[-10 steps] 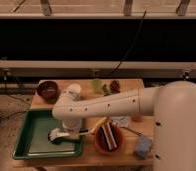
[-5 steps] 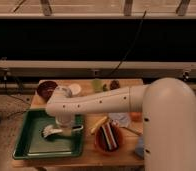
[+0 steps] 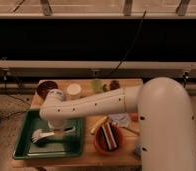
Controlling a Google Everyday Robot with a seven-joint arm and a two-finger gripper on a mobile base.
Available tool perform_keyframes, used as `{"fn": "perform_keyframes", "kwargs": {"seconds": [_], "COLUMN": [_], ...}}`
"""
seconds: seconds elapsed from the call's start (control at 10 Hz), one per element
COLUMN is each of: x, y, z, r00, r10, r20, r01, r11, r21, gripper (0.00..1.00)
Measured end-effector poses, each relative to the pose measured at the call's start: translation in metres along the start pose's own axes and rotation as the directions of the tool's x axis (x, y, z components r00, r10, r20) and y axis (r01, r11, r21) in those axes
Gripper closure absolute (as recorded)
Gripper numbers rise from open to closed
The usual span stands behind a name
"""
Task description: Wipe tray with brush
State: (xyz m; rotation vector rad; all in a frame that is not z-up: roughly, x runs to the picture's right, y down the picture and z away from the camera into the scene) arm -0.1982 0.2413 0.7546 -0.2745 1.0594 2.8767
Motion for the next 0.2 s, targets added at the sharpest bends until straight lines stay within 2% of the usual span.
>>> {"fn": "perform_keyframes", "kwargs": {"seconds": [0.2], "x": [0.0009], "y": [-0.0017], "z": [0.0017], "r00": [1.000], "r10": [-0.019], "r20": [-0.020], "r01": [0.019], "r11": [1.000], "r21": [-0.008], "gripper": [0.94]}}
